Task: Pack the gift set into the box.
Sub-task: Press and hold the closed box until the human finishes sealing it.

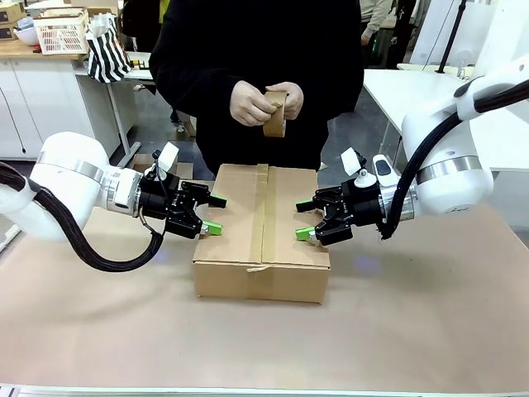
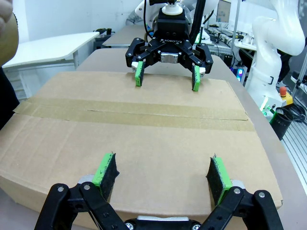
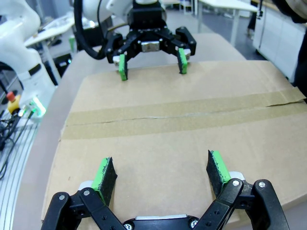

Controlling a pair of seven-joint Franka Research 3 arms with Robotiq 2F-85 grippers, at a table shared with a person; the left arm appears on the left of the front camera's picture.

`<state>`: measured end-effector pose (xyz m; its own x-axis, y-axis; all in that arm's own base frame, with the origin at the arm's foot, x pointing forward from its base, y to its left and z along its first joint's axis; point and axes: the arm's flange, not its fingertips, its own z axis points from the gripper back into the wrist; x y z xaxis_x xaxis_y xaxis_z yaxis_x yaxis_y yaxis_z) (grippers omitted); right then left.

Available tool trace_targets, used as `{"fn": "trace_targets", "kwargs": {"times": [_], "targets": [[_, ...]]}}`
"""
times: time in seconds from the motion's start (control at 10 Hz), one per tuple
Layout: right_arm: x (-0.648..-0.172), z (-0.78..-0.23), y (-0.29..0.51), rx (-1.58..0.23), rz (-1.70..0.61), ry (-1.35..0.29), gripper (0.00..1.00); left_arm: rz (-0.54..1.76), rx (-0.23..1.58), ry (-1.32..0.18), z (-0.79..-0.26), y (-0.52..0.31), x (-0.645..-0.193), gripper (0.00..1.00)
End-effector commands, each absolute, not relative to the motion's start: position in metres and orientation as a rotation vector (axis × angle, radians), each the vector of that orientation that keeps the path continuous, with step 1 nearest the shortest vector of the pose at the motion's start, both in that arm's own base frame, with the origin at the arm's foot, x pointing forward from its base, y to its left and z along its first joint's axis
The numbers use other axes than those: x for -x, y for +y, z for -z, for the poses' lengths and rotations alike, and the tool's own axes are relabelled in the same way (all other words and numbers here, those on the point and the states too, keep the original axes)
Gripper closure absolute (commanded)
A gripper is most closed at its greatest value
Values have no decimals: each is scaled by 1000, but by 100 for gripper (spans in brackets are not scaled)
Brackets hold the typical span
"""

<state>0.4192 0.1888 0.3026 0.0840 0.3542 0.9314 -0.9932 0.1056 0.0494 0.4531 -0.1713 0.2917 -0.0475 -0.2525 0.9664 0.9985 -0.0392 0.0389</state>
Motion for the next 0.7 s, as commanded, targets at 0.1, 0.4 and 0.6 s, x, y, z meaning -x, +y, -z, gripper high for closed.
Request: {"fn": "trace_targets", "kwargs": {"times": [0.1, 0.4, 0.6], "targets": [[-419, -301, 188, -913, -1227, -925, 0, 1378, 1019, -1031, -289, -170, -452, 0], [-419, -301, 188, -913, -1227, -925, 0, 1378, 1019, -1031, -289, -170, -452, 0], [-419, -301, 188, -913, -1227, -925, 0, 1378, 1019, -1031, -289, -170, -452, 0]]}}
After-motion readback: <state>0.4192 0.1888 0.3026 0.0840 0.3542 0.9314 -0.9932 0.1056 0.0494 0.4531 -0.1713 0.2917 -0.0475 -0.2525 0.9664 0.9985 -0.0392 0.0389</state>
